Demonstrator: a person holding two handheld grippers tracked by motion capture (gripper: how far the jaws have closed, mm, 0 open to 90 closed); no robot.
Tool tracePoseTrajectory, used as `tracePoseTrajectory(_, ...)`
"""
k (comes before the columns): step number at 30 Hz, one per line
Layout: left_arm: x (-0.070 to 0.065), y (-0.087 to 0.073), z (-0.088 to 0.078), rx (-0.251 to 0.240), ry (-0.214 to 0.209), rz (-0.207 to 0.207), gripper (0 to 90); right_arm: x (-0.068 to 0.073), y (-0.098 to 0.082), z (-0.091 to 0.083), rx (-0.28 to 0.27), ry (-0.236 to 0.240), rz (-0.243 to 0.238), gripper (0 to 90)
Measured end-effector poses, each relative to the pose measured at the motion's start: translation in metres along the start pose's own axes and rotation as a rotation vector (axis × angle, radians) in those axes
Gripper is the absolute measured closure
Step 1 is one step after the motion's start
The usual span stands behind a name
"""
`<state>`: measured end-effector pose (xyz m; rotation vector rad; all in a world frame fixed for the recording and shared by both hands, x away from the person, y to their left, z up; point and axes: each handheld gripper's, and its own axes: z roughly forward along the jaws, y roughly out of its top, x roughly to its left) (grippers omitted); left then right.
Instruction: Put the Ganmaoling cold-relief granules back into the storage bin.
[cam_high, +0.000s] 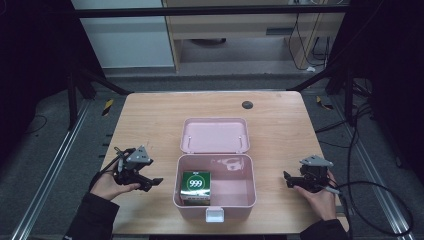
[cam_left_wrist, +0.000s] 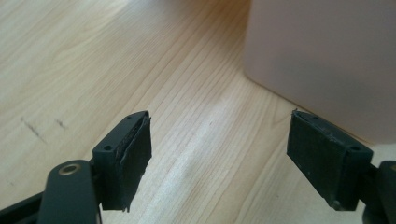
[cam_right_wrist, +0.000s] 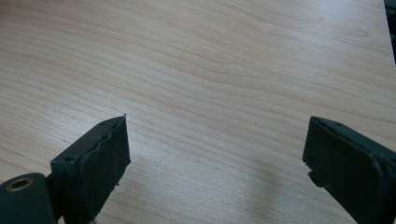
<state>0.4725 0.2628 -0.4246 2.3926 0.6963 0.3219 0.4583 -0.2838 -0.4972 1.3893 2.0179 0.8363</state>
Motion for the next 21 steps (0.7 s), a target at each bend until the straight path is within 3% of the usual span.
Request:
tracePoseTrajectory(1, 0.002, -0.007, 0.005, -0.003, 0.022, -0.033, 20.7, 0.0, 0.0, 0.0, 0.0, -0.001, -0.001, 7.3)
tracePoseTrajectory(4, 0.004, -0.015, 0.008, -0.006, 0.047, -0.063, 19.5, 0.0, 0.0, 0.0, -0.002, -0.002, 0.003, 7.1)
tracePoseTrajectory(5, 0.006, -0.023, 0.012, -0.015, 0.063, -0.106, 19.4, 0.0, 0.0, 0.0, -0.002, -0.002, 0.001, 7.1)
tracePoseTrajectory(6, 0.007, -0.027, 0.013, -0.014, 0.072, -0.125, 19.4, 0.0, 0.0, 0.0, -0.001, -0.002, 0.003, 7.0)
tracePoseTrajectory(7, 0.007, -0.027, 0.013, -0.014, 0.072, -0.125, 19.4, 0.0, 0.0, 0.0, -0.001, -0.002, 0.003, 7.0)
tracePoseTrajectory(8, 0.009, -0.033, 0.016, -0.014, 0.104, -0.158, 19.4, 0.0, 0.0, 0.0, -0.002, -0.003, 0.001, 7.0)
tracePoseTrajectory(10, 0.011, -0.039, 0.019, -0.019, 0.126, -0.192, 19.4, -0.001, 0.0, 0.0, -0.004, -0.005, 0.003, 6.9)
tracePoseTrajectory(14, 0.016, -0.047, 0.022, -0.02, 0.158, -0.236, 18.5, -0.001, 0.0, 0.0, -0.001, -0.005, 0.006, 6.3)
tracePoseTrajectory(18, 0.022, -0.062, 0.02, -0.045, 0.234, -0.324, 18.1, -0.001, 0.0, 0.0, 0.002, -0.006, 0.003, 5.8)
tracePoseTrajectory(21, 0.025, -0.067, 0.019, -0.049, 0.273, -0.356, 18.1, -0.001, 0.0, 0.0, 0.001, -0.006, 0.004, 5.7)
